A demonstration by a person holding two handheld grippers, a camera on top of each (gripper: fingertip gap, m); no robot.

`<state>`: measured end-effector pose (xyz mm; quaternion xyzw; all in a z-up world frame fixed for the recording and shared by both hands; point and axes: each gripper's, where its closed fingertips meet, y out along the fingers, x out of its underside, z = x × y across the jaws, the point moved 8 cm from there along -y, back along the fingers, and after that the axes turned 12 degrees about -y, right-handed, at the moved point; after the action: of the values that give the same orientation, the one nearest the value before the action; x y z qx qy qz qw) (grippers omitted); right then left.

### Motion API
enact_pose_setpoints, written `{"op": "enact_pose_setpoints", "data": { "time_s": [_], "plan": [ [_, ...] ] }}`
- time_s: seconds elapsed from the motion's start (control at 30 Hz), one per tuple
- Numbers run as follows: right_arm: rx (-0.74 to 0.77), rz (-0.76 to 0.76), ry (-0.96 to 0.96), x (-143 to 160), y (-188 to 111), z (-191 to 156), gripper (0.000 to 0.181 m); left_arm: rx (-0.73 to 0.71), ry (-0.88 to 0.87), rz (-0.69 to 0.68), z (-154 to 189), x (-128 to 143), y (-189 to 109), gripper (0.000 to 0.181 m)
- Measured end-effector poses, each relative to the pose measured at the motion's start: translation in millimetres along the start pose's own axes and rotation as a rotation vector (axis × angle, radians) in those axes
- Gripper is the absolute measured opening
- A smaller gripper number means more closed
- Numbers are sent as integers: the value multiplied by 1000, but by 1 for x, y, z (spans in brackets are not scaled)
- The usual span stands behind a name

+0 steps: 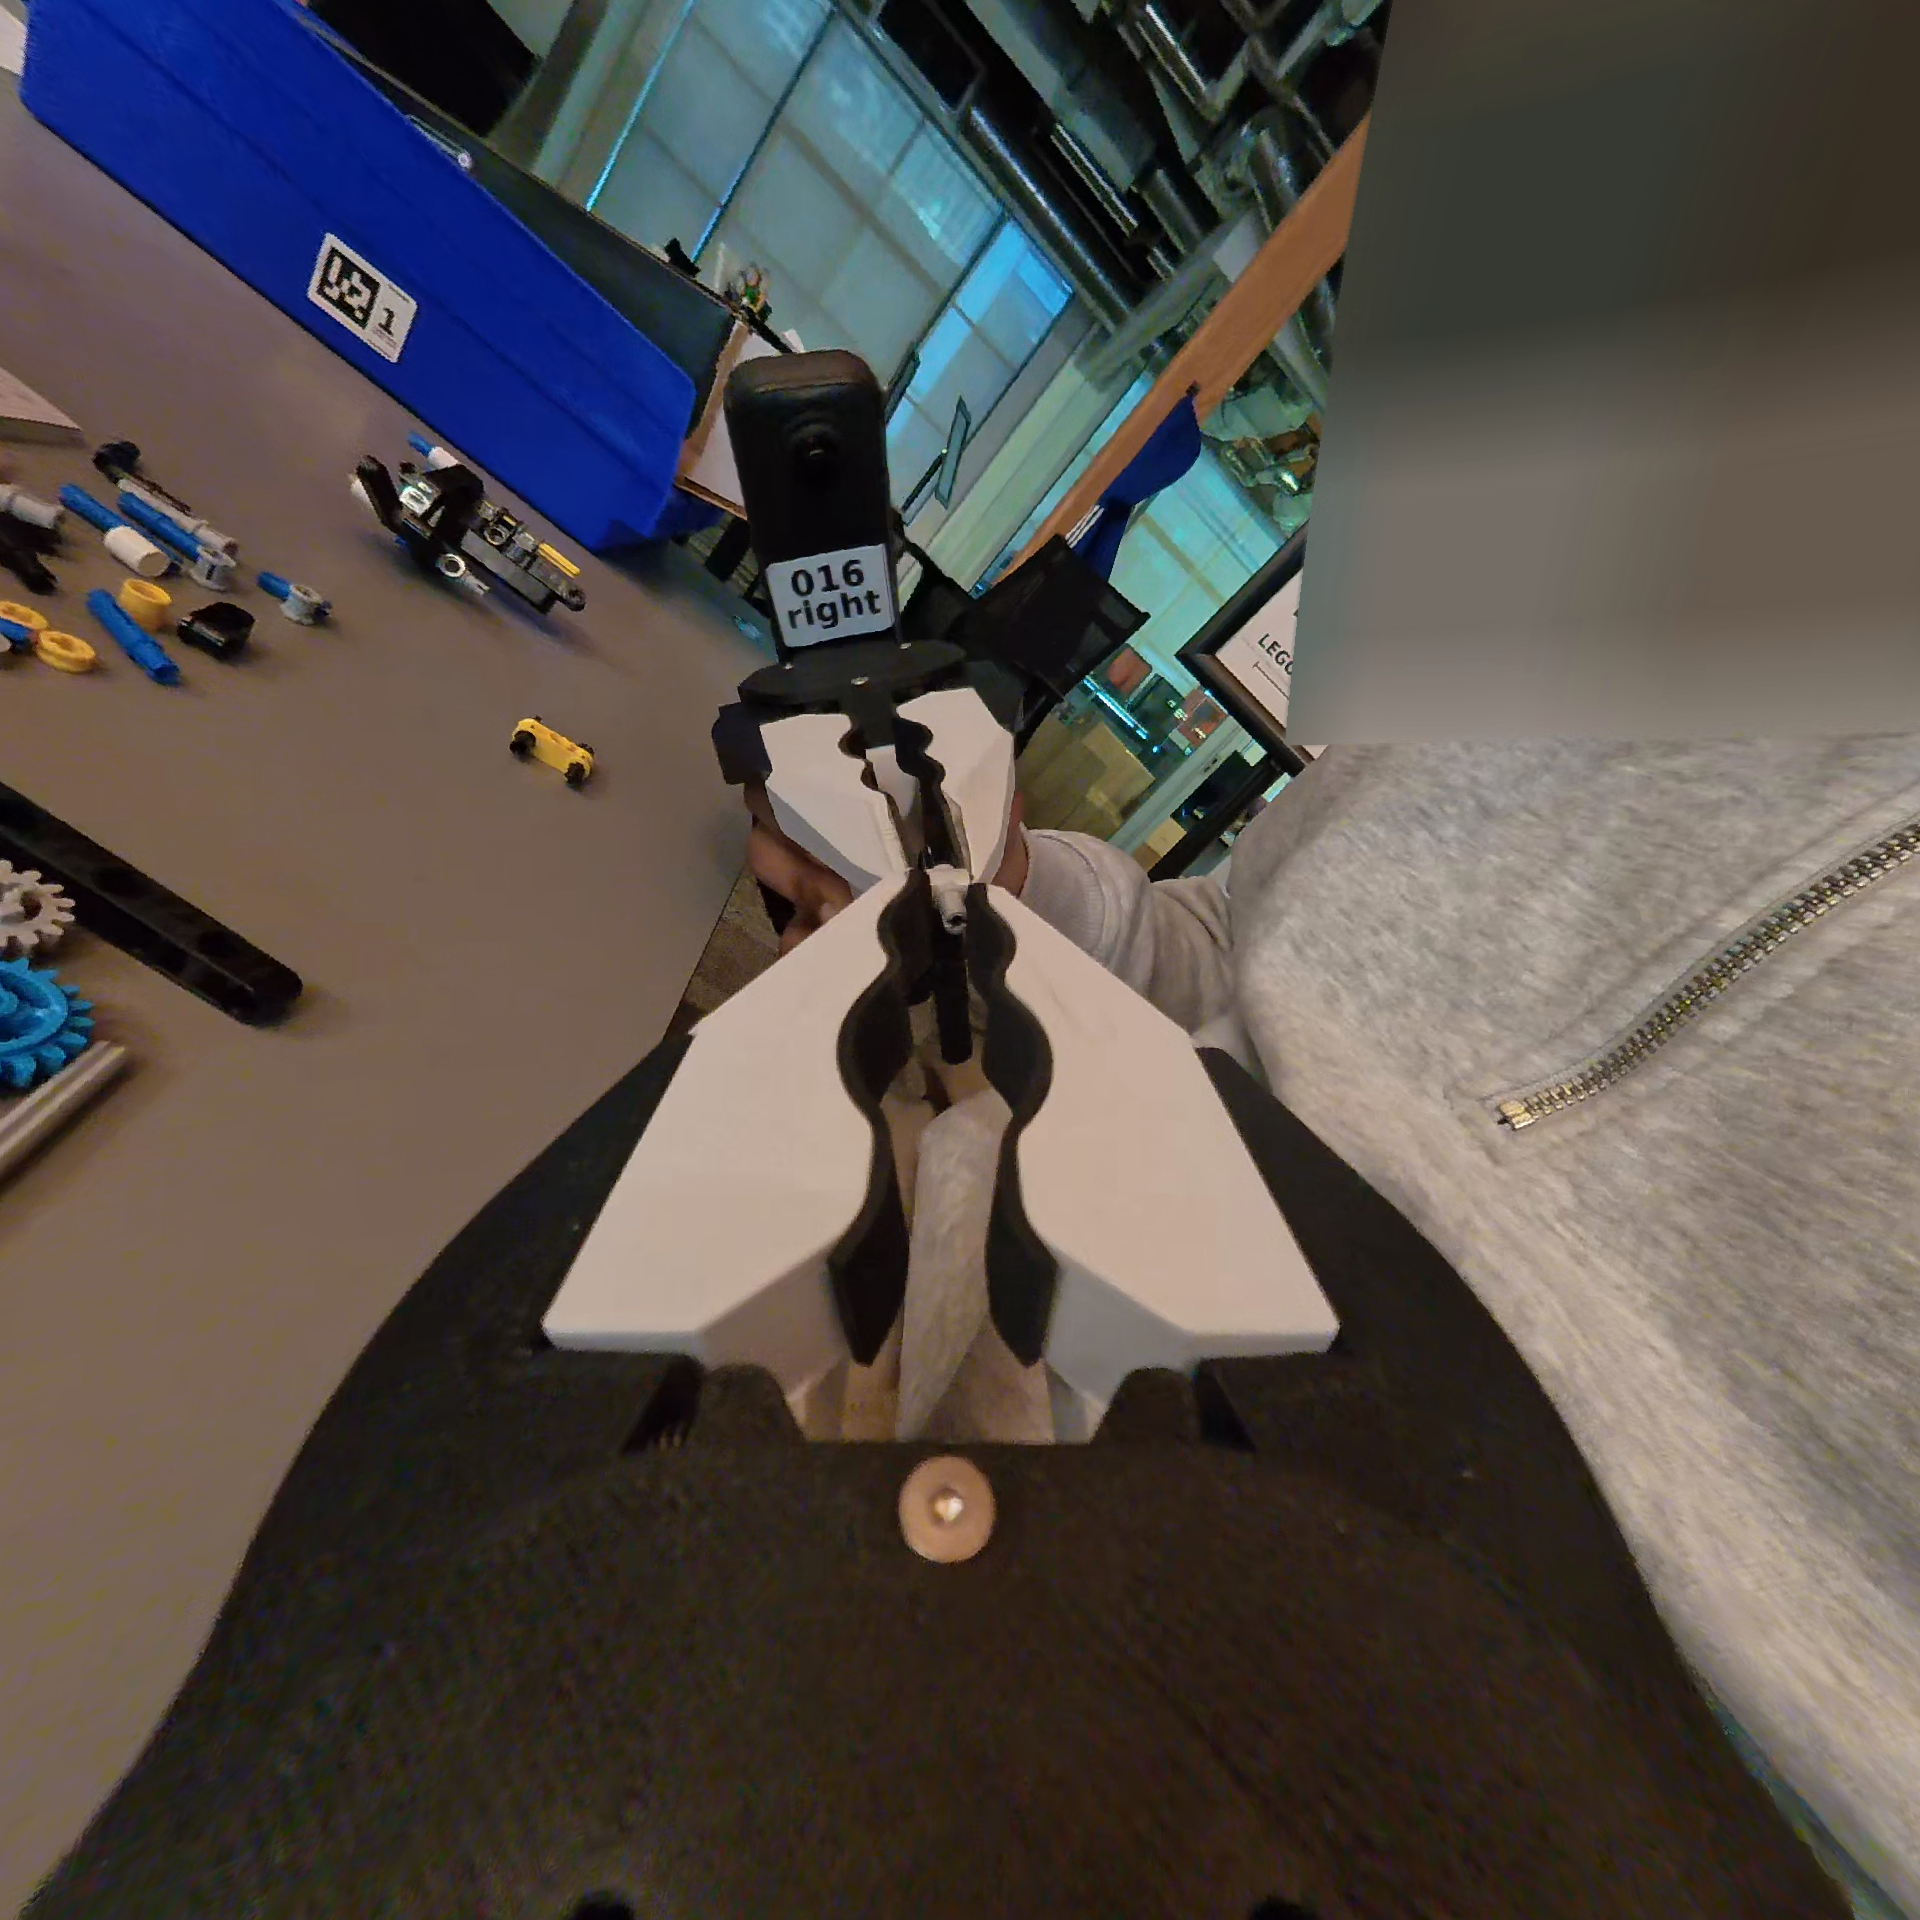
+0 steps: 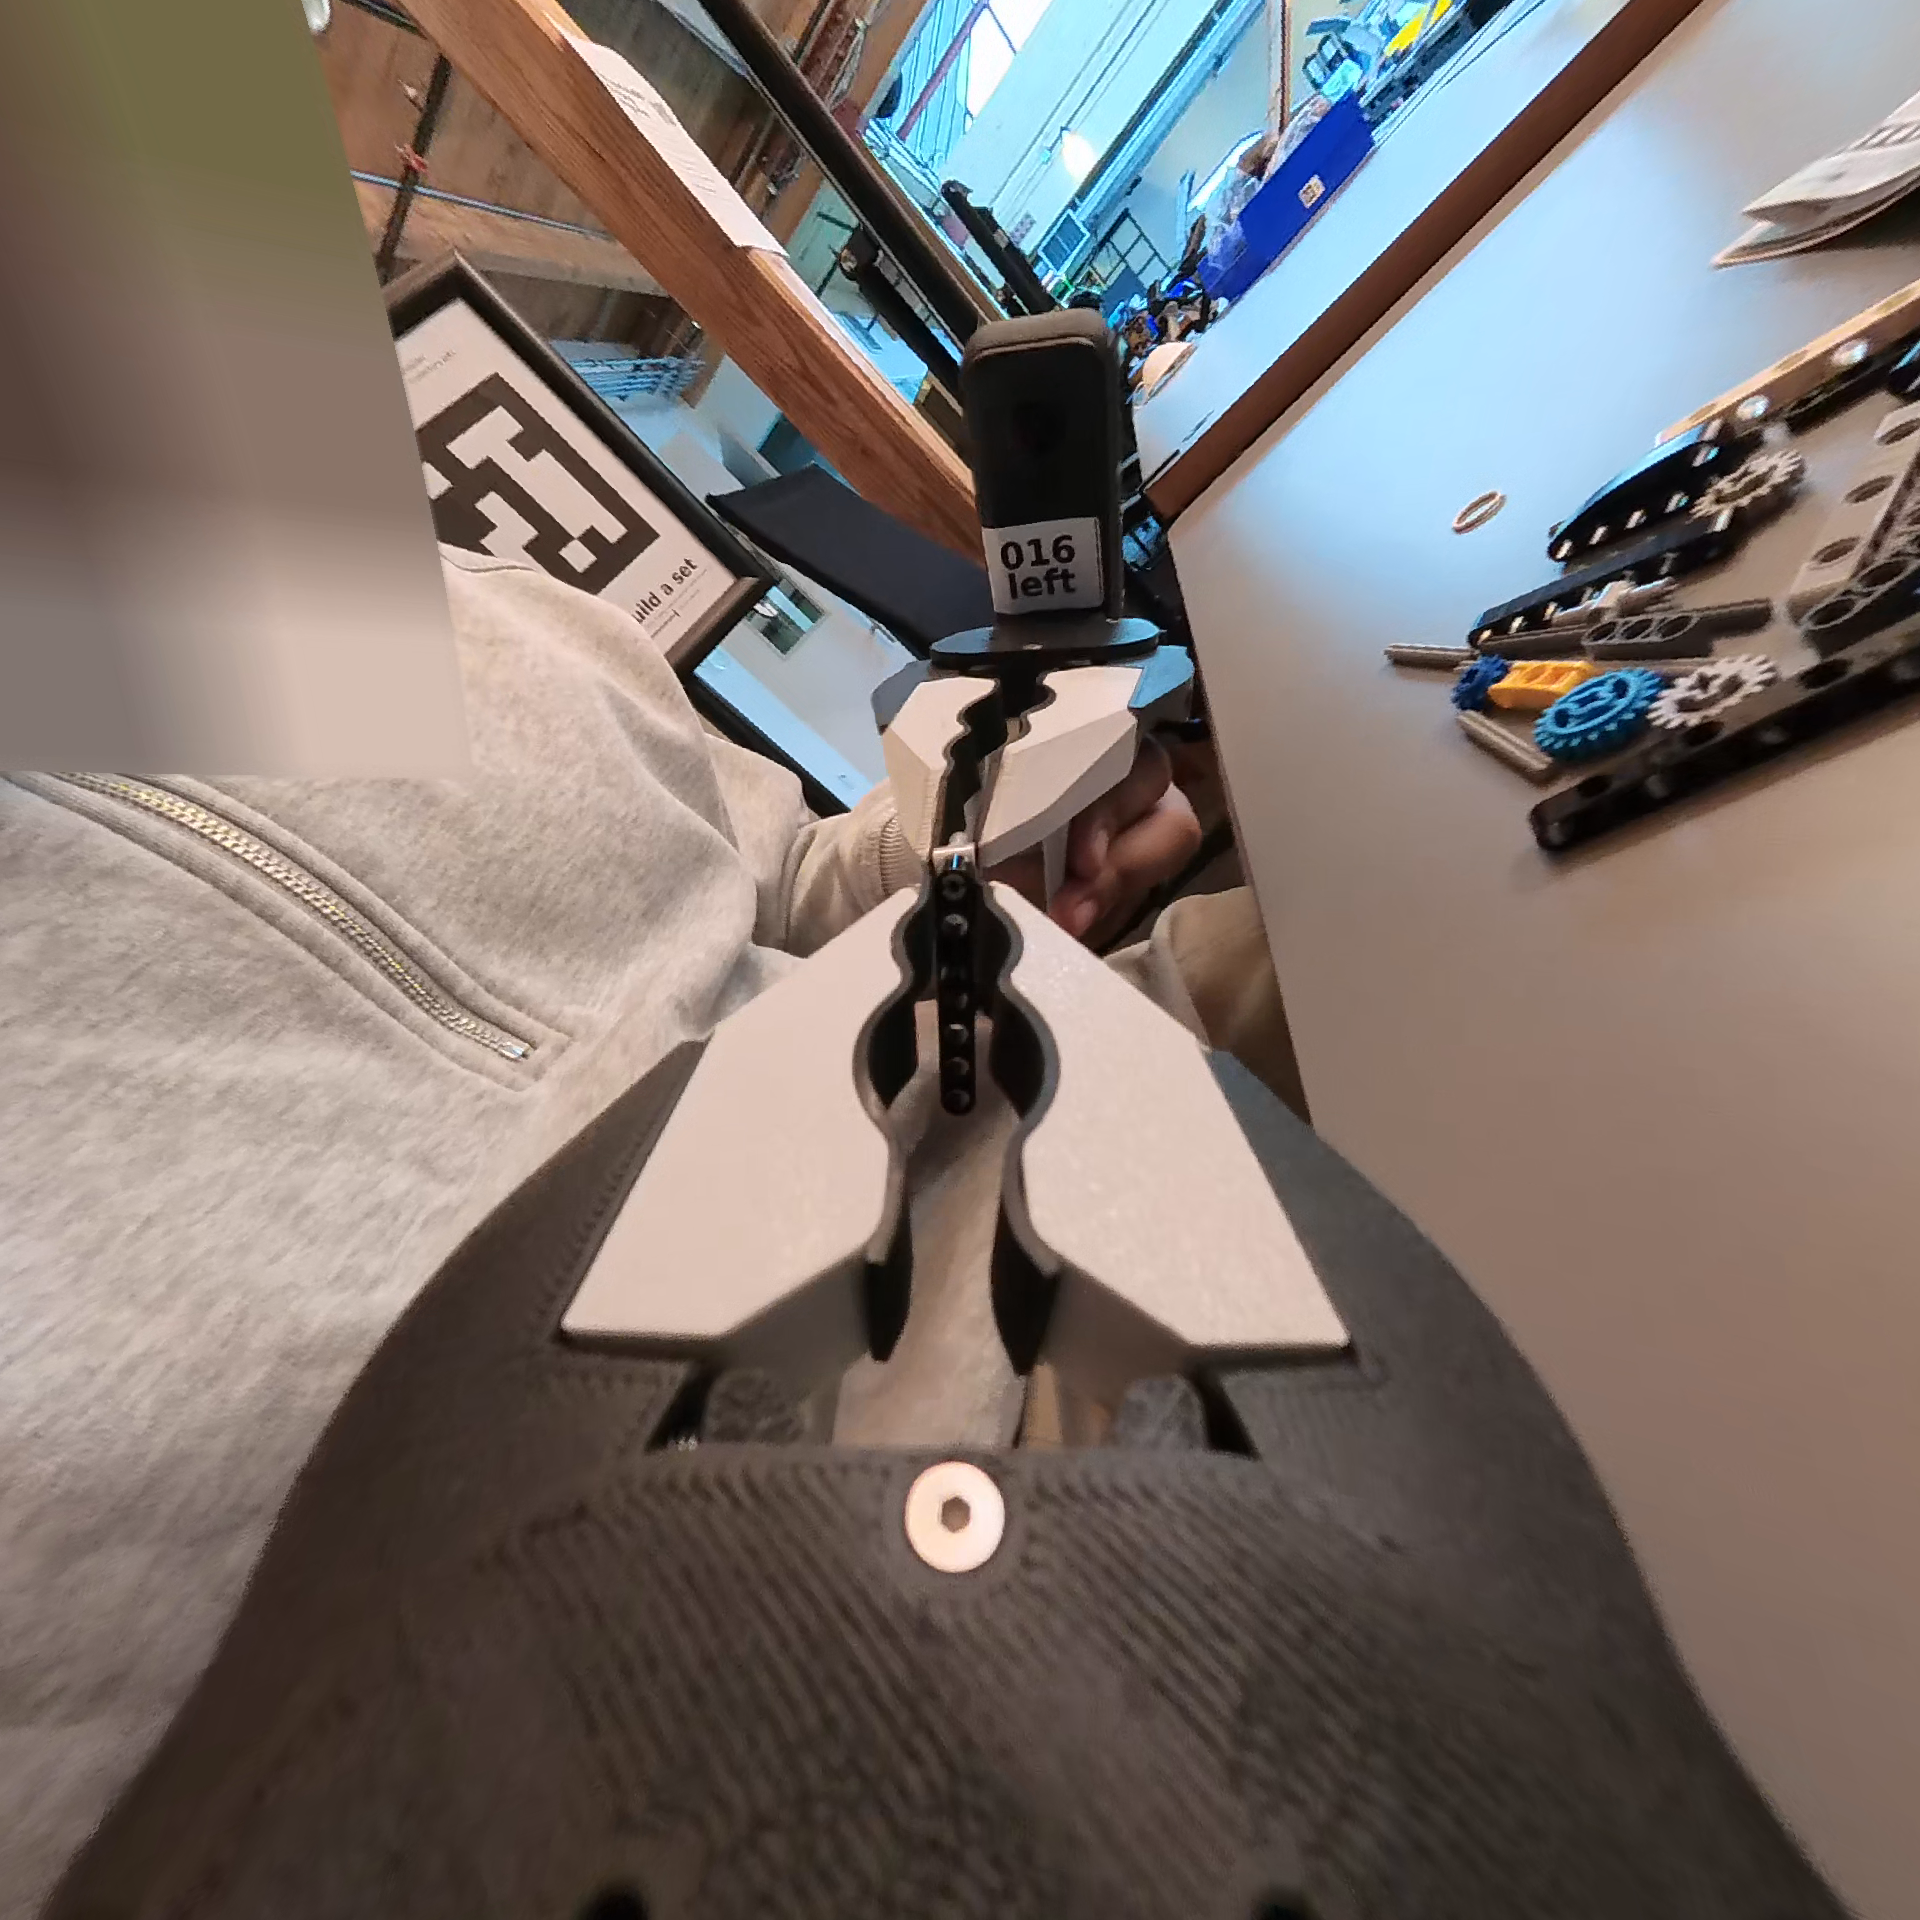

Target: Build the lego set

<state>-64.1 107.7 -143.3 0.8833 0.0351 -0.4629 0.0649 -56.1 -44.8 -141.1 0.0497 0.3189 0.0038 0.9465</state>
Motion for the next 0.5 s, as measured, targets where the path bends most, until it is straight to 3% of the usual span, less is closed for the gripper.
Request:
{"op": "enact_pose_setpoints", "data": {
  "time_s": [0.27, 0.5],
  "plan": [
    [15, 41, 21, -1, 1, 4, 5, -47, 26, 37, -1, -3, -1, 5],
    [99, -5, -86, -2, 3, 3, 5, -88, 61, 25, -1, -3, -1, 10]
  ]
}}
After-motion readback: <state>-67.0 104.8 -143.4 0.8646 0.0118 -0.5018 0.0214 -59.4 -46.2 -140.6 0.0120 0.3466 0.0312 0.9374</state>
